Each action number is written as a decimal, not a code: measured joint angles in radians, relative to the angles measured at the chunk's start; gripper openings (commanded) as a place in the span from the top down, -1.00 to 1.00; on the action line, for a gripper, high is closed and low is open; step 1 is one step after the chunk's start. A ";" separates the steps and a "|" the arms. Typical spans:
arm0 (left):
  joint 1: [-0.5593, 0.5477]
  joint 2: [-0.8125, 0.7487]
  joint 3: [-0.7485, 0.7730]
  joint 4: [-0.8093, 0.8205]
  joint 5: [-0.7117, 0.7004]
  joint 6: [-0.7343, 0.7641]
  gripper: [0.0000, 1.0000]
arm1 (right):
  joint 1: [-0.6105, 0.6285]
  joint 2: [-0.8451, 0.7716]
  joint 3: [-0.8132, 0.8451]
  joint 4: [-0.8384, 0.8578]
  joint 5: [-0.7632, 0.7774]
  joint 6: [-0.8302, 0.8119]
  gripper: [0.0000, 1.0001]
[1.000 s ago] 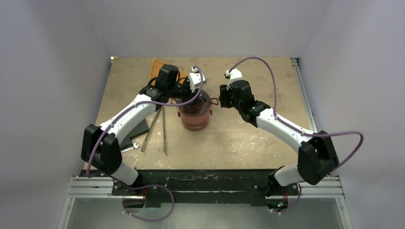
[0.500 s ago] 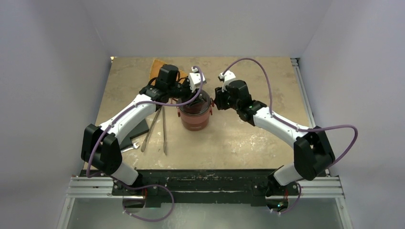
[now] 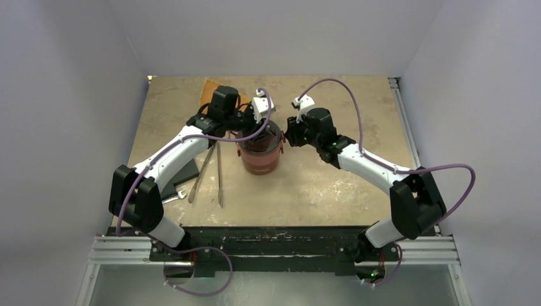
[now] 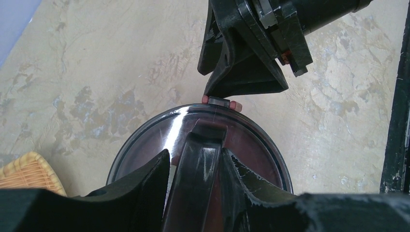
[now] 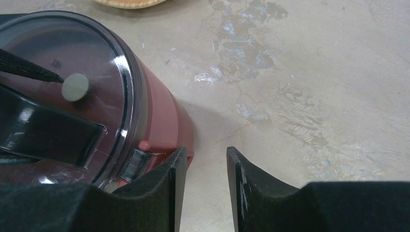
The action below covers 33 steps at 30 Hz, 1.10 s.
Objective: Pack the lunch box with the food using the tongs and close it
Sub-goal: Close the fastener on the packing box.
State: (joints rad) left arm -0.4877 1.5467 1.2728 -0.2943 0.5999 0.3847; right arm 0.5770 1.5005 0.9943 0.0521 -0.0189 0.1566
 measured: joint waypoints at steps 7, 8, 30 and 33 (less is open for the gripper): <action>-0.007 0.006 0.000 0.008 0.002 -0.002 0.28 | -0.005 0.000 -0.020 0.039 -0.034 0.010 0.21; -0.009 0.010 0.000 0.011 0.001 -0.003 0.28 | -0.005 0.000 -0.023 0.040 -0.043 0.013 0.21; -0.015 0.013 0.000 0.014 -0.005 0.000 0.35 | -0.011 0.000 -0.064 0.098 -0.089 0.045 0.23; -0.016 0.013 0.000 0.014 -0.005 0.001 0.35 | -0.013 0.000 -0.064 0.106 -0.116 0.047 0.23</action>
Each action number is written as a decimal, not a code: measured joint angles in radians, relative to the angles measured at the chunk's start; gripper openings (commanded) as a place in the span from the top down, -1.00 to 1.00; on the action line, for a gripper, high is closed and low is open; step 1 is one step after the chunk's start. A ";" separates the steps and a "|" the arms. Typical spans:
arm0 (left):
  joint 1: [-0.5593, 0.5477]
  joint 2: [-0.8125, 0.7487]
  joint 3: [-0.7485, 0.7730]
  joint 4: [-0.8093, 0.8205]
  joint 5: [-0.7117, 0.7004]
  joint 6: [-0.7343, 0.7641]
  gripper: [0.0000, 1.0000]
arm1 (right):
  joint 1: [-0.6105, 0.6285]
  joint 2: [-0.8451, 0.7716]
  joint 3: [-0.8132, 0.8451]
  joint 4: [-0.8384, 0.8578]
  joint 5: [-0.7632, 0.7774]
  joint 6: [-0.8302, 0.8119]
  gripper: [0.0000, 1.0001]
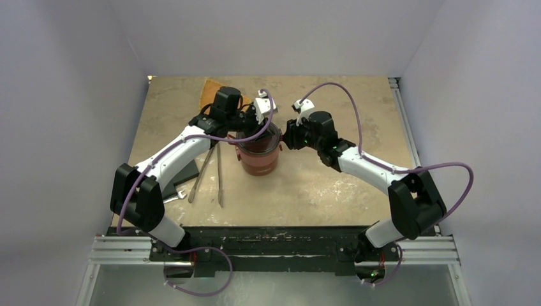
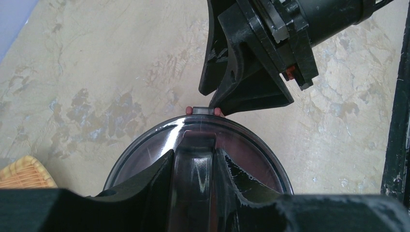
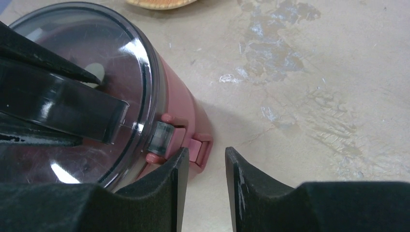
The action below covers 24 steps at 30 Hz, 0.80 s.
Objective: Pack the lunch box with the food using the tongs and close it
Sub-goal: Close the fastener on the packing box.
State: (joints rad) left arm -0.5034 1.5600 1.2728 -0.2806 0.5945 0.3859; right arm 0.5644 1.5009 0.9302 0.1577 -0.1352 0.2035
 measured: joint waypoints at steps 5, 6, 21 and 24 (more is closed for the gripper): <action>-0.001 0.001 0.000 0.000 -0.001 0.000 0.36 | -0.002 0.000 0.000 0.009 -0.018 -0.003 0.23; -0.001 0.001 0.000 0.000 -0.001 0.000 0.36 | -0.002 0.000 0.000 0.010 -0.019 -0.003 0.24; -0.003 -0.008 0.003 0.010 -0.082 -0.060 -0.37 | 0.018 -0.028 0.000 -0.053 0.110 0.085 -0.01; -0.004 -0.027 0.003 0.010 -0.108 -0.085 -0.49 | 0.020 -0.069 0.000 -0.094 0.165 0.101 -0.01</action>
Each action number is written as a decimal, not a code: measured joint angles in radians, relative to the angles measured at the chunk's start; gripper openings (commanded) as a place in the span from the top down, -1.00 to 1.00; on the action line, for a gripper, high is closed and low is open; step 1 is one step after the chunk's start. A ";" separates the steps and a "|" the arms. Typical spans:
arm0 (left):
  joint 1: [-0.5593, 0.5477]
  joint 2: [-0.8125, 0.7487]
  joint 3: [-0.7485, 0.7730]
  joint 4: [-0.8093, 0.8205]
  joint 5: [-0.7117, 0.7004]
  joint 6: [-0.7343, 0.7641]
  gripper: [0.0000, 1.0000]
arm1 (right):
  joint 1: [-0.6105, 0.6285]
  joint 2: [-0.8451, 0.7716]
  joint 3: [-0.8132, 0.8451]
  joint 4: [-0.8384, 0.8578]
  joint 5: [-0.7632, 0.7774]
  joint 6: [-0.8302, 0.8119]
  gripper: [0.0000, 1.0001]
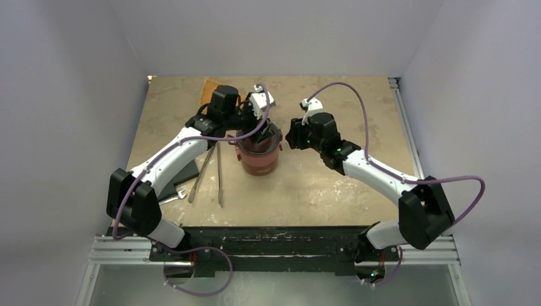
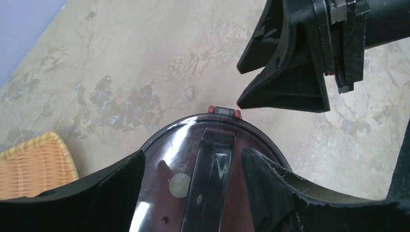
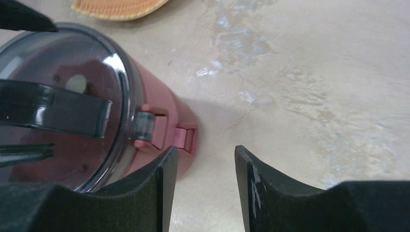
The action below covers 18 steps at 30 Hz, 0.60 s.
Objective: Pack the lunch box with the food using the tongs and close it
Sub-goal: Close the fastener on the packing box.
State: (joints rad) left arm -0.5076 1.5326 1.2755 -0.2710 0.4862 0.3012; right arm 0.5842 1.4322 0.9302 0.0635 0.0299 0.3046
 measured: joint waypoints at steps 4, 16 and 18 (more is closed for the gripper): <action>0.002 -0.050 0.004 -0.001 -0.021 -0.032 -0.57 | -0.005 -0.056 0.002 -0.060 0.083 0.011 -0.01; 0.148 -0.268 -0.019 0.015 -0.061 -0.323 -0.59 | -0.009 -0.259 0.042 -0.070 0.076 0.001 -0.53; 0.191 -0.311 -0.061 0.020 -0.107 -0.427 -0.64 | -0.009 -0.286 0.043 -0.026 0.040 0.008 -0.55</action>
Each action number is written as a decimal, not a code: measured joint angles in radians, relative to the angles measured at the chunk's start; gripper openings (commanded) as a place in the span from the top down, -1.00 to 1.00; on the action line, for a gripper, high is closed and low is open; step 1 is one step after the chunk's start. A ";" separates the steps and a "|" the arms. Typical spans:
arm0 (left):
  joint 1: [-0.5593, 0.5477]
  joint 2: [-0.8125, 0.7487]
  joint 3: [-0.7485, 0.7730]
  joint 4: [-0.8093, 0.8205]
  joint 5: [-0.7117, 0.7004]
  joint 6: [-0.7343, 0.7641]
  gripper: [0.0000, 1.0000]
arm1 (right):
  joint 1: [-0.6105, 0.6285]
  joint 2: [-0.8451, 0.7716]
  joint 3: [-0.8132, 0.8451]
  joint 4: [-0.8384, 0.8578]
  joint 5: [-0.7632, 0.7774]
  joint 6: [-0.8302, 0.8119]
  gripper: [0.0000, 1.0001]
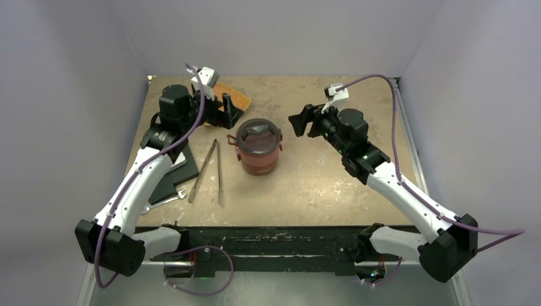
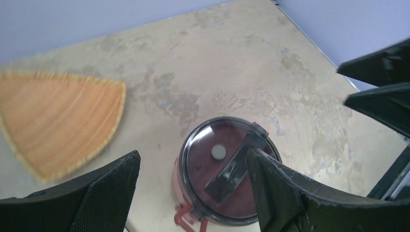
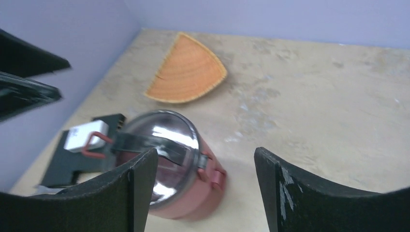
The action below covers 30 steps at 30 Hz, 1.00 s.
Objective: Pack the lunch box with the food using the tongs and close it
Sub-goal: Close the fastener on the packing box.
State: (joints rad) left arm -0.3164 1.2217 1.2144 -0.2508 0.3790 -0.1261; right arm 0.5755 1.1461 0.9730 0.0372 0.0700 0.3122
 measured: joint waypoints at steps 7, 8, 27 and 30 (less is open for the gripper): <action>0.058 -0.109 -0.171 0.005 -0.107 -0.245 -0.67 | 0.050 0.077 0.085 0.045 -0.041 0.071 -0.73; 0.069 -0.113 -0.191 0.011 -0.111 -0.267 -0.67 | 0.073 0.102 0.105 0.040 -0.021 0.079 -0.73; 0.159 -0.233 -0.384 0.089 -0.175 -0.442 -0.68 | 0.326 0.444 0.322 -0.043 0.289 0.074 -0.98; 0.159 -0.233 -0.395 0.090 -0.175 -0.444 -0.68 | 0.329 0.464 0.337 -0.045 0.309 0.066 -0.98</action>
State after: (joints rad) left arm -0.1574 0.9882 0.8196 -0.1608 0.2043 -0.5705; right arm 0.9043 1.6104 1.3102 -0.0082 0.3794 0.3782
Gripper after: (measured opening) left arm 0.838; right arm 0.987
